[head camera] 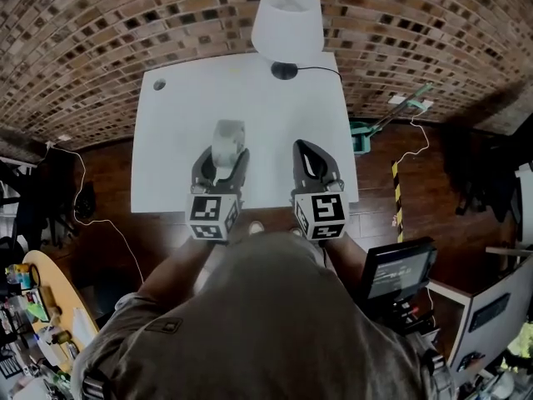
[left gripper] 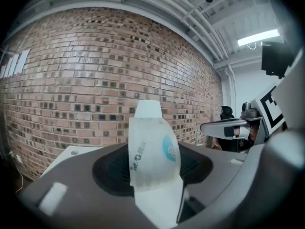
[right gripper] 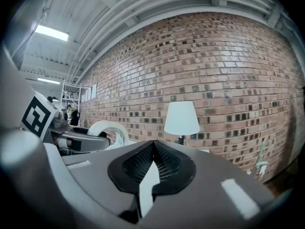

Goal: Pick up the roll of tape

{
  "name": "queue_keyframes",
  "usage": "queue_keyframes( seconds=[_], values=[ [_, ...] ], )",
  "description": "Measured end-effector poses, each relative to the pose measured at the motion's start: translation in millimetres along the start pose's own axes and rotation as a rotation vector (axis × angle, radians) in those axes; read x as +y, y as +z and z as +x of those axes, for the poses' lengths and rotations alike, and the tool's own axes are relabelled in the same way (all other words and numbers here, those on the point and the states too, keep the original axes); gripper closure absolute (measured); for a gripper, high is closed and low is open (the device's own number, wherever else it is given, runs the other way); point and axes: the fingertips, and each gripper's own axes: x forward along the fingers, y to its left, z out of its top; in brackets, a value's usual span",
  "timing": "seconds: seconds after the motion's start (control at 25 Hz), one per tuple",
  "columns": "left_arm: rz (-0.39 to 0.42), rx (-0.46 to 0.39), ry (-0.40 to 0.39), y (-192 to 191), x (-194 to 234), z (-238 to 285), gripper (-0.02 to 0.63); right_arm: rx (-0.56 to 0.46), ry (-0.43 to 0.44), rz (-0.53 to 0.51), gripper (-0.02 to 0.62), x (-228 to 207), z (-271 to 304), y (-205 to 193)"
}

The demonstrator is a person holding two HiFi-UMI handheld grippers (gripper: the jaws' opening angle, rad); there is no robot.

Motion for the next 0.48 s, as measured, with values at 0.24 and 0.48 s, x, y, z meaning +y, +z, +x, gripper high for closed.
queue_keyframes(
  seconds=[0.24, 0.48],
  values=[
    [-0.002, -0.043, 0.018, 11.8, 11.8, -16.3, 0.364, -0.016, 0.021, -0.015, 0.584, 10.5, 4.8, 13.3],
    [-0.005, -0.050, 0.024, 11.9, 11.1, -22.3, 0.363, -0.019, 0.031, -0.015, 0.584, 13.1, 4.2, 15.0]
  ],
)
